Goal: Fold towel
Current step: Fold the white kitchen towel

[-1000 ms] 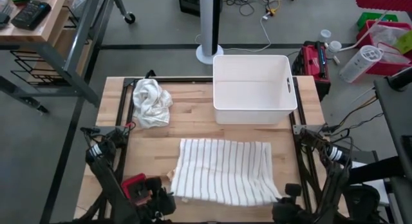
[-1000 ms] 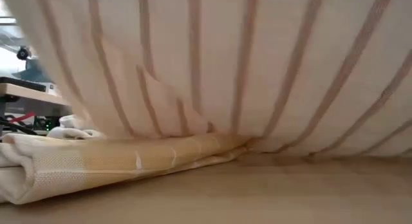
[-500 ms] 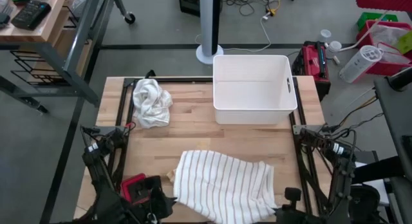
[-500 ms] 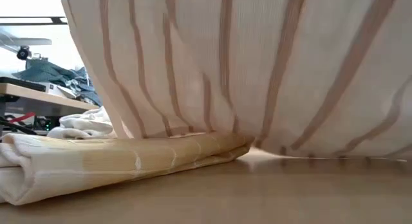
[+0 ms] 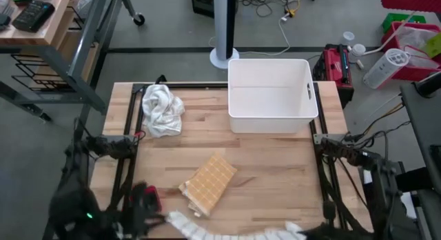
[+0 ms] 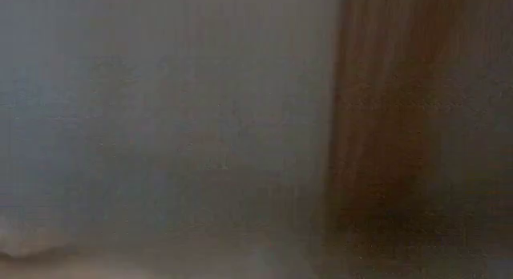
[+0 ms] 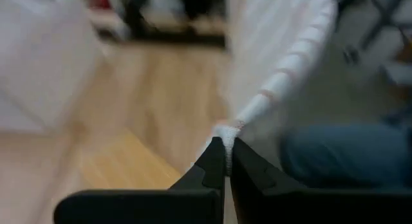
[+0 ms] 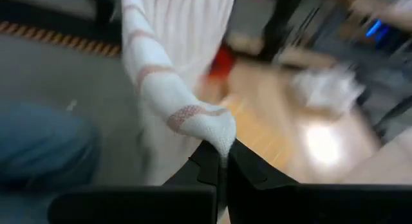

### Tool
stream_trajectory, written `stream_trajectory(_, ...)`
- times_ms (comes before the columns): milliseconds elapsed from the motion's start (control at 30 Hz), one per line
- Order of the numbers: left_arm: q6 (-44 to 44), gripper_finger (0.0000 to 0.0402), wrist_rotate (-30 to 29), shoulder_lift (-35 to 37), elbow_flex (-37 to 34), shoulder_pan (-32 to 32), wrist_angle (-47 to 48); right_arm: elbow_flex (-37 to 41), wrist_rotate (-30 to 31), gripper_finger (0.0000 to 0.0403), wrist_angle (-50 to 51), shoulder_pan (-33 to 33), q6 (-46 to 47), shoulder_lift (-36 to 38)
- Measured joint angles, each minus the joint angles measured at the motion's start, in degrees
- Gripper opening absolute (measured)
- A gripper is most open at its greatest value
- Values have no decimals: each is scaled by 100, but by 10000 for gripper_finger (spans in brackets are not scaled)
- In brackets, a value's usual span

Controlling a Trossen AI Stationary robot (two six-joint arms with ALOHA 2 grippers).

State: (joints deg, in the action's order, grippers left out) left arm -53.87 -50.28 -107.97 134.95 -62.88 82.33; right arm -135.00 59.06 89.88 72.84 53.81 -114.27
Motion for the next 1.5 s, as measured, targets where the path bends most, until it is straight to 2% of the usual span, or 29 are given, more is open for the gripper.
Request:
stream_trajectory(67, 51, 0, -646, 245, -28, -76, 239, 32, 461, 0, 12, -17, -244, 188)
stream_trajectory(133, -88, 0, -1033, 474, -36, -118, 717, 73, 597, 0, 12, -99, -346, 381)
stream_trajectory(267, -45, 0, -1113, 946, -300, -126, 641, 270, 594, 0, 18, -152, -450, 765)
stream_trajectory(400, -455, 0, -932, 1355, -685, -126, 747, 820, 465, 0, 8, -199, -153, 1316)
stream_trajectory(467, -730, 0, -799, 1519, -975, -126, 773, 1257, 278, 0, 12, -229, 244, 1650)
stream_trajectory(567, -1300, 0, -519, 1766, -1559, -126, 775, 2052, -413, 0, 5, -347, 1154, 2159)
stream_trajectory(733, -2368, 0, -23, 2049, -2554, -125, 757, 3431, -1229, 0, 15, -389, 3360, 2939)
stream_trajectory(867, -2769, 0, 81, 2145, -3067, -106, 746, 4070, -1348, 0, -2, -398, 4275, 3368)
stream_trajectory(1000, -2572, 0, -201, 2157, -3210, -65, 766, 4269, -1018, 0, 13, -391, 4287, 3614)
stream_trajectory(1233, -1560, 0, -1134, 2422, -3020, 94, 781, 4154, -16, 0, 23, -685, 3284, 3981)
stream_trajectory(1333, -1265, 0, -1477, 2611, -2908, 191, 778, 3995, 143, 0, 24, -819, 2825, 4144)
stream_trajectory(1500, -980, 0, -1505, 2807, -2778, 303, 776, 3699, 199, 0, -13, -905, 2353, 4188)
